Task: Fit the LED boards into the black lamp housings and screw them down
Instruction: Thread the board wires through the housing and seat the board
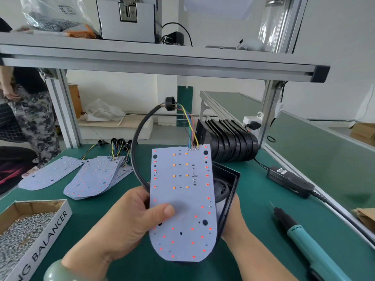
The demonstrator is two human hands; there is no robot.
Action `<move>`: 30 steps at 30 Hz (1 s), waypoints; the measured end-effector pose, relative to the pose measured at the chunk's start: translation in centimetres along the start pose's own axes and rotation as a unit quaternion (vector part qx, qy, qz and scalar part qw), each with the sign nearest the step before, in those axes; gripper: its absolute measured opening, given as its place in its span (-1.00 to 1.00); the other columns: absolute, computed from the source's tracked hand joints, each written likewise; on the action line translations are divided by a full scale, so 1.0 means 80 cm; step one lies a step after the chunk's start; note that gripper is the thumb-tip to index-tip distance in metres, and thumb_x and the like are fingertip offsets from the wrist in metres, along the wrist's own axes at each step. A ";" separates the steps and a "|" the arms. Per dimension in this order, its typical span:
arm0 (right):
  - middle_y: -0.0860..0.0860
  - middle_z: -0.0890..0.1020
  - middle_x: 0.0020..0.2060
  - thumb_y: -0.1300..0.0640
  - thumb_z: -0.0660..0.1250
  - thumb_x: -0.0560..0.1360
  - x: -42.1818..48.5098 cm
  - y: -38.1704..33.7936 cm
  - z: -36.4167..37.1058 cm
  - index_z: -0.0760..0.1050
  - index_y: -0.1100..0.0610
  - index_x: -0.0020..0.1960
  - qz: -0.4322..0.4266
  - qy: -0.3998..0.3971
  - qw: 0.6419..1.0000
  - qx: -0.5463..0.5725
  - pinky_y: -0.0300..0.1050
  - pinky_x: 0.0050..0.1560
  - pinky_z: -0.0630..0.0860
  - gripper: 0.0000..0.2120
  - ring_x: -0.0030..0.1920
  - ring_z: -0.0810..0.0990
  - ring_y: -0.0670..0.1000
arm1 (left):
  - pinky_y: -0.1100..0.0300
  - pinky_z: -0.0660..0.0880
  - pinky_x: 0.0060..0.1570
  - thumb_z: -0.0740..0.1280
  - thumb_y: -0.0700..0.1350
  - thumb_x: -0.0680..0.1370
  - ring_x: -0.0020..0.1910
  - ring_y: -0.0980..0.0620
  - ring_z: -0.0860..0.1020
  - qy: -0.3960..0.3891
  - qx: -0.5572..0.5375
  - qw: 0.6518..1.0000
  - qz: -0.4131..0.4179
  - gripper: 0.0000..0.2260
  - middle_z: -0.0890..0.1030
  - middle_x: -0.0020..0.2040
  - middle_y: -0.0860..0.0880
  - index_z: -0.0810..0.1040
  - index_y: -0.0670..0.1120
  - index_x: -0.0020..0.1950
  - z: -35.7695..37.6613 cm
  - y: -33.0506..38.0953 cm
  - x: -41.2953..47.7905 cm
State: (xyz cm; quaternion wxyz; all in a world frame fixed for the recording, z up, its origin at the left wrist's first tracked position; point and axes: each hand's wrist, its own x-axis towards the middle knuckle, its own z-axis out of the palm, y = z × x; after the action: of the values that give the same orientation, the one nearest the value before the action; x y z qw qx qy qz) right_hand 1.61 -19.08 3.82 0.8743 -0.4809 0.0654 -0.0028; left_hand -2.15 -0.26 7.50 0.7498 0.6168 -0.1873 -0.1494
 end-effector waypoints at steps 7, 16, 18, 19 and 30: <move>0.00 0.54 -0.59 0.36 0.07 0.60 0.001 0.001 -0.004 0.54 0.14 -0.54 -0.018 -0.035 0.997 -0.070 -0.37 -0.59 0.37 -0.41 -0.62 0.48 -0.11 | 0.27 0.53 -0.01 0.55 0.31 0.16 0.01 -0.01 0.66 0.011 0.115 0.993 0.023 -0.43 0.70 0.02 -0.11 0.71 -0.05 -0.01 -0.006 -0.009 0.005; 0.01 0.49 -0.32 0.33 0.15 0.58 0.020 -0.003 -0.035 0.44 -0.02 -0.25 -0.129 0.148 0.922 -0.334 -0.20 -0.32 0.39 -0.66 -0.36 0.42 -0.02 | 0.15 0.61 -0.22 0.49 -0.15 0.35 -0.14 -0.12 0.69 0.094 -0.041 0.994 0.035 -0.82 0.68 -0.05 -0.25 0.71 -0.20 -0.10 -0.025 0.001 -0.003; -0.06 0.48 -0.37 0.32 0.14 0.58 0.023 -0.007 -0.041 0.52 -0.07 -0.10 -0.148 0.186 0.913 -0.332 -0.31 -0.46 0.28 -0.67 -0.50 0.33 -0.14 | 0.15 0.61 -0.27 0.35 -0.21 0.34 -0.18 -0.11 0.69 0.129 -0.034 0.991 0.029 -0.81 0.69 -0.08 -0.25 0.71 -0.21 -0.13 -0.032 0.001 -0.002; -0.07 0.48 -0.36 0.33 0.12 0.57 0.024 -0.006 -0.040 0.53 -0.09 -0.06 -0.151 0.202 0.911 -0.327 -0.32 -0.49 0.28 -0.64 -0.53 0.32 -0.16 | 0.16 0.61 -0.26 0.35 -0.21 0.33 -0.17 -0.11 0.69 0.132 -0.018 0.991 0.024 -0.79 0.68 -0.07 -0.26 0.70 -0.21 -0.12 -0.035 -0.001 -0.001; 0.08 0.65 0.12 0.38 0.19 0.57 -0.007 -0.014 -0.005 0.56 -0.11 0.23 -0.200 -0.141 0.911 -0.332 0.15 0.08 0.58 -0.54 0.15 0.55 0.29 | 0.06 0.62 -0.22 0.34 -0.28 0.37 -0.16 -0.17 0.68 0.100 -0.105 0.989 0.034 -0.79 0.68 -0.05 -0.27 0.69 -0.22 -0.06 -0.019 -0.005 0.000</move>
State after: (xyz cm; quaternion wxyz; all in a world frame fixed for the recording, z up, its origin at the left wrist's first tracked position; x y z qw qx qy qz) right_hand 1.06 -20.00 4.62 0.6458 -0.7415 -0.1594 -0.0881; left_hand -1.44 0.99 6.84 0.8297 0.5402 -0.1154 -0.0804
